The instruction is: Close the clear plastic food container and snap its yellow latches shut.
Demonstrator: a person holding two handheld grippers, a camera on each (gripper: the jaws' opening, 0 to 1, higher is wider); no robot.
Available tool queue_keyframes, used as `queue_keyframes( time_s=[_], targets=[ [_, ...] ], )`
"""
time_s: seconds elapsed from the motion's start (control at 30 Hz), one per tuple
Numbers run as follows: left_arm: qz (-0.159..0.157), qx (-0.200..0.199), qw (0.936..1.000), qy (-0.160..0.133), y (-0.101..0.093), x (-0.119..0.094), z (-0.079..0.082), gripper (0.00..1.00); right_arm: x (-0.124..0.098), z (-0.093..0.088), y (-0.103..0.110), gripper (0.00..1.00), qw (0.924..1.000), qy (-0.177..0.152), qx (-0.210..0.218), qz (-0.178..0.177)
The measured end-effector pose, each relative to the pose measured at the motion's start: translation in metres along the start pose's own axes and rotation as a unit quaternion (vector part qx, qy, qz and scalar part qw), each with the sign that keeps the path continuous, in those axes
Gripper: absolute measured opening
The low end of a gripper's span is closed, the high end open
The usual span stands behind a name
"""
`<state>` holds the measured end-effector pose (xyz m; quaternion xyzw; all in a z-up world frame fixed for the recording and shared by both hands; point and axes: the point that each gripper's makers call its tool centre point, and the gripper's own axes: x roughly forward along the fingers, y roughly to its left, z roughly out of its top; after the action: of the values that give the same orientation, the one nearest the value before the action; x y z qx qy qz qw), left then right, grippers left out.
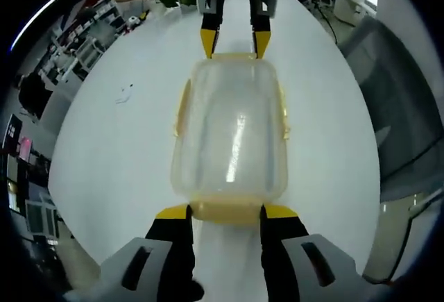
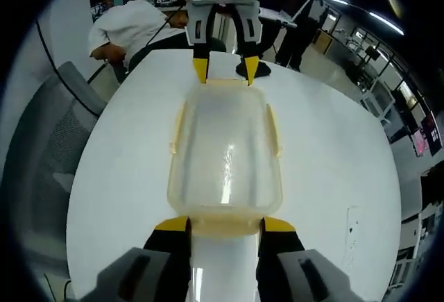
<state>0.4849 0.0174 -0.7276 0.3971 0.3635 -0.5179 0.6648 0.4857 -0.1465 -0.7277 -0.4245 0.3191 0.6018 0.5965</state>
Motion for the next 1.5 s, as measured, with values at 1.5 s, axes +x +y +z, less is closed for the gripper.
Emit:
queue_keyframes(
  time_s=[1.5],
  targets=[
    [-0.001, -0.014, 0.9993, -0.034, -0.010, 0.041, 0.122, 0.34, -0.055, -0.117, -0.003, 0.34, 0.9996, 0.026, 0.000, 0.008]
  ],
)
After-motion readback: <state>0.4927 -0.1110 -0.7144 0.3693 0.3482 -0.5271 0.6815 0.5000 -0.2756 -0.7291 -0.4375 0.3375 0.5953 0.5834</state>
